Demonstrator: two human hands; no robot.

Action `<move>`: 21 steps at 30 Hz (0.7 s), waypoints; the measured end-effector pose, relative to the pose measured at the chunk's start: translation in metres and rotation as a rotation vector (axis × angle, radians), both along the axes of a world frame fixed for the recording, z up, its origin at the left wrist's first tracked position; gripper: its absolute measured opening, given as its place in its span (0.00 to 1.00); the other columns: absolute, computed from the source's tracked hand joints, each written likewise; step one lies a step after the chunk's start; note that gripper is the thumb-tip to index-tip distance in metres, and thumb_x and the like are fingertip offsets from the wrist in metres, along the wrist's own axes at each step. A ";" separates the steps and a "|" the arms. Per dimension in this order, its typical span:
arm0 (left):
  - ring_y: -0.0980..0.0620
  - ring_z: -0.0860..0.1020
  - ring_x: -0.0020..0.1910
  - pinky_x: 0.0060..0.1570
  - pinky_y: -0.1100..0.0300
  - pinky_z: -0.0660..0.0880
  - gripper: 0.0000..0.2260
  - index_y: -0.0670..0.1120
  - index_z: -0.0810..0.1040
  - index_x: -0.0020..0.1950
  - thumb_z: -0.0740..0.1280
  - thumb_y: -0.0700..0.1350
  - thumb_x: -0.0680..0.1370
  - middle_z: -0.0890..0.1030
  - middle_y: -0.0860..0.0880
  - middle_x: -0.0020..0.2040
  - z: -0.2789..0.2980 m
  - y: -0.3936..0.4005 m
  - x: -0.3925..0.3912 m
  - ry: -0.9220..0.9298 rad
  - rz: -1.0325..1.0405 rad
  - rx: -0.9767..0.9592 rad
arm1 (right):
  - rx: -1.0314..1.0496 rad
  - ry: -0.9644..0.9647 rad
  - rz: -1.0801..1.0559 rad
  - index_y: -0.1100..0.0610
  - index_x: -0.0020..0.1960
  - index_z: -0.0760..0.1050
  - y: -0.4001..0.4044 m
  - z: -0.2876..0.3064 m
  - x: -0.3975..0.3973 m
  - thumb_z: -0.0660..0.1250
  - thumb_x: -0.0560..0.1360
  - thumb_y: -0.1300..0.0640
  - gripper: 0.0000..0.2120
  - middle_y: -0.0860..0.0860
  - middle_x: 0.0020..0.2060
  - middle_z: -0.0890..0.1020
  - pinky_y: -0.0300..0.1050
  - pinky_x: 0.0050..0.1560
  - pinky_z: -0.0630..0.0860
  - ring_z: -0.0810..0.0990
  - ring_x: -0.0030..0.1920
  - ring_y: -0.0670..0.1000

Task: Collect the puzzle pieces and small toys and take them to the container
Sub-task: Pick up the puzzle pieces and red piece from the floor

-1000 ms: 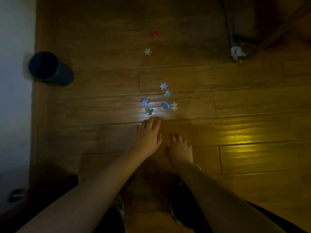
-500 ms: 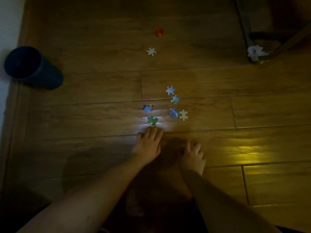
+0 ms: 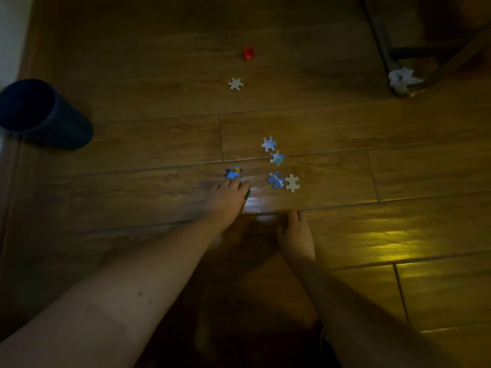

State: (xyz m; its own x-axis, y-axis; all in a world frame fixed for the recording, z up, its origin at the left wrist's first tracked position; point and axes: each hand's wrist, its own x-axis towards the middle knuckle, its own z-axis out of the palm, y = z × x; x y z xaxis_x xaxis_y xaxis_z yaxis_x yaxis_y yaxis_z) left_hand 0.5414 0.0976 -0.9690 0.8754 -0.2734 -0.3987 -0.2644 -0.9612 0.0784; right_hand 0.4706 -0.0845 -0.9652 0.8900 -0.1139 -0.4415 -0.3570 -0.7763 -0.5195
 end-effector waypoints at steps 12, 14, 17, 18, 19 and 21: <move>0.46 0.69 0.65 0.59 0.52 0.69 0.23 0.49 0.67 0.68 0.70 0.46 0.75 0.69 0.45 0.67 -0.016 0.005 0.006 0.035 0.158 -0.158 | 0.029 -0.115 -0.088 0.56 0.57 0.73 -0.009 0.000 0.071 0.56 0.81 0.55 0.10 0.54 0.47 0.80 0.45 0.44 0.70 0.79 0.49 0.55; 0.45 0.71 0.64 0.59 0.52 0.70 0.24 0.49 0.67 0.69 0.70 0.44 0.74 0.71 0.45 0.67 -0.018 0.008 0.005 0.067 0.232 -0.210 | -0.026 -0.044 -0.110 0.54 0.63 0.71 -0.012 -0.002 0.077 0.56 0.81 0.52 0.13 0.56 0.51 0.82 0.46 0.43 0.71 0.80 0.51 0.57; 0.45 0.70 0.64 0.60 0.52 0.69 0.26 0.49 0.65 0.71 0.70 0.44 0.75 0.70 0.44 0.68 -0.016 0.010 0.005 0.102 0.263 -0.226 | -0.079 0.018 -0.116 0.52 0.70 0.66 -0.015 -0.002 0.084 0.58 0.80 0.51 0.18 0.57 0.56 0.81 0.48 0.47 0.73 0.79 0.56 0.59; 0.45 0.70 0.65 0.61 0.52 0.69 0.27 0.50 0.64 0.72 0.70 0.44 0.75 0.68 0.44 0.69 -0.015 0.010 0.006 0.106 0.257 -0.228 | -0.085 0.034 -0.109 0.51 0.71 0.64 -0.015 -0.003 0.085 0.59 0.80 0.51 0.20 0.57 0.58 0.81 0.49 0.48 0.73 0.79 0.57 0.60; 0.45 0.69 0.65 0.61 0.52 0.70 0.28 0.51 0.63 0.73 0.69 0.44 0.75 0.67 0.45 0.70 -0.015 0.009 0.007 0.108 0.253 -0.239 | -0.088 0.049 -0.100 0.51 0.72 0.63 -0.016 -0.005 0.087 0.59 0.80 0.51 0.21 0.57 0.58 0.80 0.49 0.49 0.73 0.79 0.58 0.60; 0.46 0.69 0.65 0.61 0.52 0.70 0.28 0.53 0.63 0.73 0.69 0.46 0.75 0.66 0.46 0.70 -0.012 0.008 0.009 0.098 0.243 -0.245 | -0.095 0.073 -0.079 0.50 0.73 0.61 -0.018 -0.008 0.091 0.60 0.80 0.51 0.23 0.57 0.59 0.80 0.49 0.49 0.74 0.79 0.58 0.59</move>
